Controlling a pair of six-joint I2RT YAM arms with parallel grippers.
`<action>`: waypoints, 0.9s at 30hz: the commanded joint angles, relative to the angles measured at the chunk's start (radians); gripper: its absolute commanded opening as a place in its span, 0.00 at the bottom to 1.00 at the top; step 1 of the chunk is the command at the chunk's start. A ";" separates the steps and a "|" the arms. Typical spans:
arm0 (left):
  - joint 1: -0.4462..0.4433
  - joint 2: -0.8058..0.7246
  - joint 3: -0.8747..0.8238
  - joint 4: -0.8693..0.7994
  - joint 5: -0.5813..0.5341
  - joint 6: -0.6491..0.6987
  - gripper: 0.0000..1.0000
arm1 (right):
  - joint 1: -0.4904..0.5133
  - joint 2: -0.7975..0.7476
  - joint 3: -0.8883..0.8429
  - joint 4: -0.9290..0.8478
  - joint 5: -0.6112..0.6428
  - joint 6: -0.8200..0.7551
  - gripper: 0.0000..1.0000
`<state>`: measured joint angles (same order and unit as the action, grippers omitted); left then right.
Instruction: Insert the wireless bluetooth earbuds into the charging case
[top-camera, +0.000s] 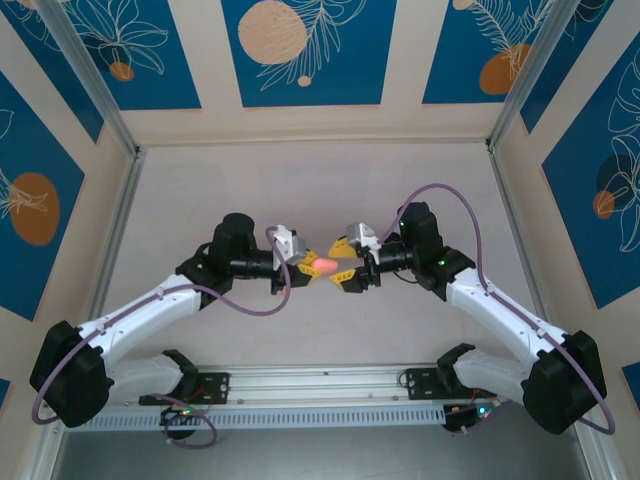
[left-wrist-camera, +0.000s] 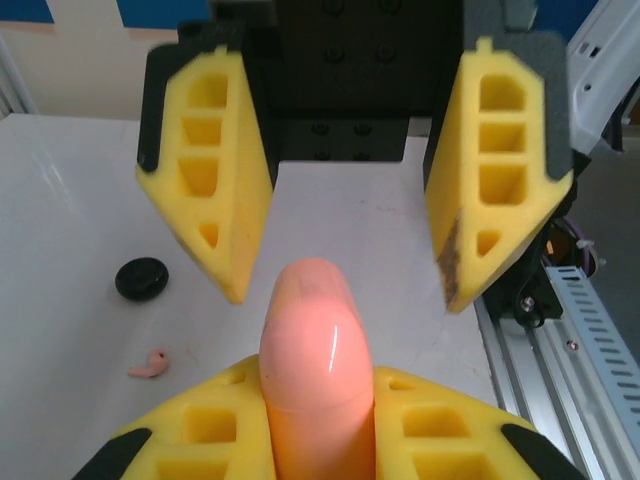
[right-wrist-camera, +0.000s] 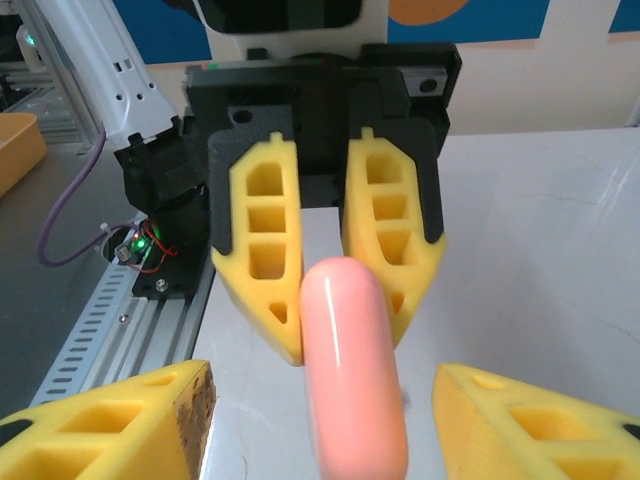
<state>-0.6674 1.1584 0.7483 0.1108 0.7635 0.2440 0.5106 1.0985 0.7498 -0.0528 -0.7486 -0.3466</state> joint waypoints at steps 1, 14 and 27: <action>0.014 -0.020 -0.013 0.080 0.064 -0.040 0.17 | -0.006 0.024 0.025 0.004 -0.005 0.028 0.59; 0.025 -0.029 -0.012 0.030 0.091 -0.001 0.17 | -0.079 0.047 0.043 0.115 -0.048 0.148 0.54; 0.038 -0.037 -0.038 0.084 0.096 -0.048 0.17 | -0.136 0.075 0.072 0.160 0.026 0.276 0.49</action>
<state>-0.6426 1.1446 0.7338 0.1425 0.8211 0.2153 0.3771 1.1690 0.7887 0.1036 -0.7349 -0.1158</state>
